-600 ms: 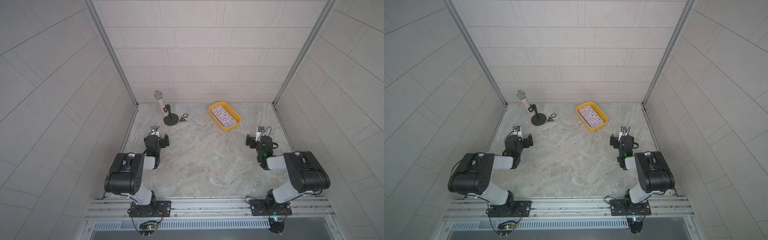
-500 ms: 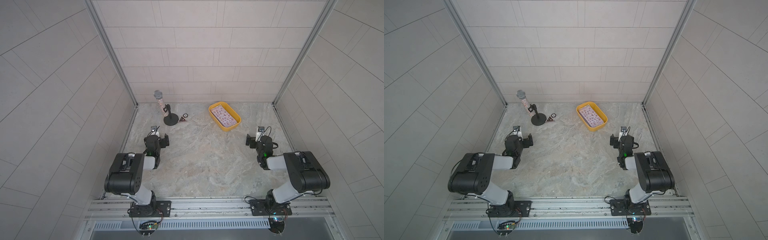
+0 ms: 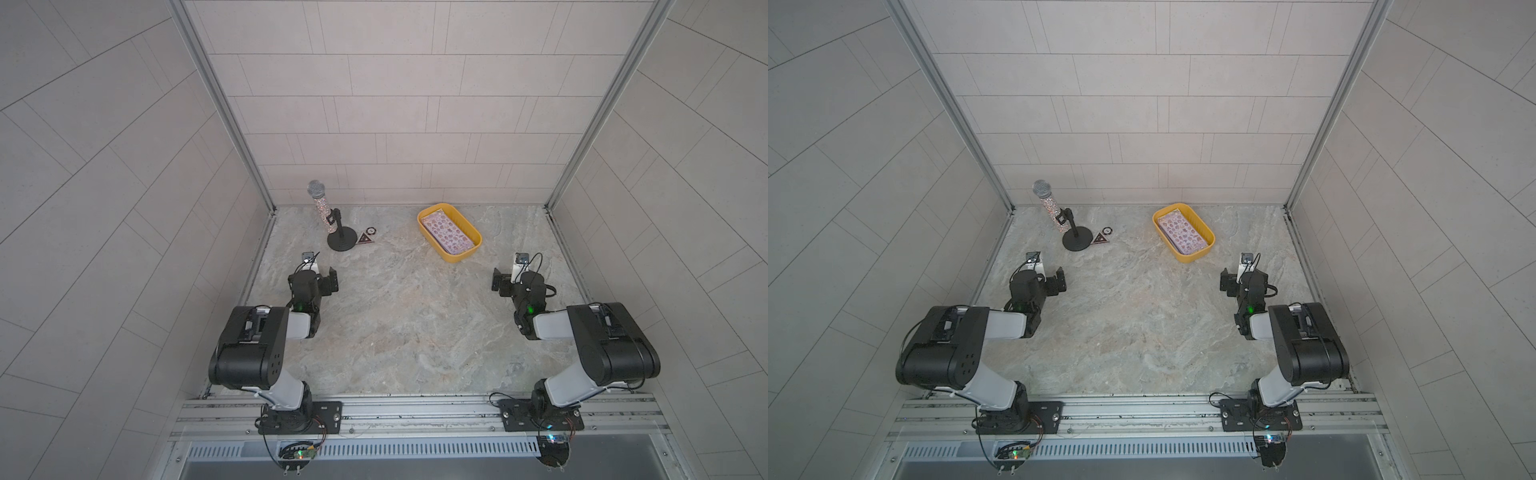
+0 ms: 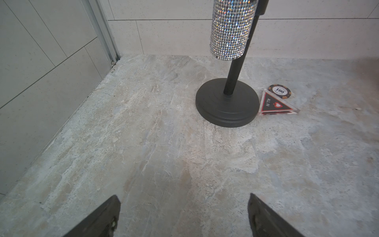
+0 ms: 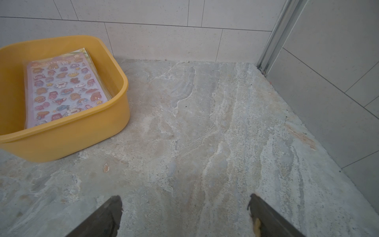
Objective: Take the stickers out of the storage box
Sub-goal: Move the storage box to the center of the board.
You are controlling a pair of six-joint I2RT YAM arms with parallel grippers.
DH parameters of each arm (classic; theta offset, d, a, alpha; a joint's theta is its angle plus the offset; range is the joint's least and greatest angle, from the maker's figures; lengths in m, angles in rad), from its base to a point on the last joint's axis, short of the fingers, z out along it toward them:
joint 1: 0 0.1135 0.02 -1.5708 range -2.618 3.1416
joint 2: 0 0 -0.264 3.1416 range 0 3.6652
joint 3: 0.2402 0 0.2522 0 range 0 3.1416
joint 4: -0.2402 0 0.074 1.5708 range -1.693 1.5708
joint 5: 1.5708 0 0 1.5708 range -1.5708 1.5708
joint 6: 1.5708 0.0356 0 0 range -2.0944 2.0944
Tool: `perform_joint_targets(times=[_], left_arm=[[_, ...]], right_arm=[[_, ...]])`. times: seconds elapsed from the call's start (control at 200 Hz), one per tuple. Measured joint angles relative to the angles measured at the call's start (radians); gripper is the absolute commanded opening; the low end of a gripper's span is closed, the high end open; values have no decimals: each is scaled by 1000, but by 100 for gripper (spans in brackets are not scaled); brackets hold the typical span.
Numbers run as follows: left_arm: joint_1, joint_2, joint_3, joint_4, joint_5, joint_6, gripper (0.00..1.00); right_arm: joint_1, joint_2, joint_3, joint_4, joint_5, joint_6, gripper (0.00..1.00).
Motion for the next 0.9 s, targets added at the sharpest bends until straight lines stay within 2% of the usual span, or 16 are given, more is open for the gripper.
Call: perform_joint_targets(times=[0.5,0.665,0.776,0.901], left_arm=[[-2,0,0,0,-14,0,100],[-21,-73,1,-81,-192,-45,100],[-46,-188,18,-154,-297,-52,100],[-152,-297,61,-203,-467,-64,100]], right_arm=[[0,0,0,2,0,-1,100],[34,-53,-62,52,43,-27,100],[68,-208,-50,-70,62,-51,100],[82,-392,24,-182,75,-22,100]])
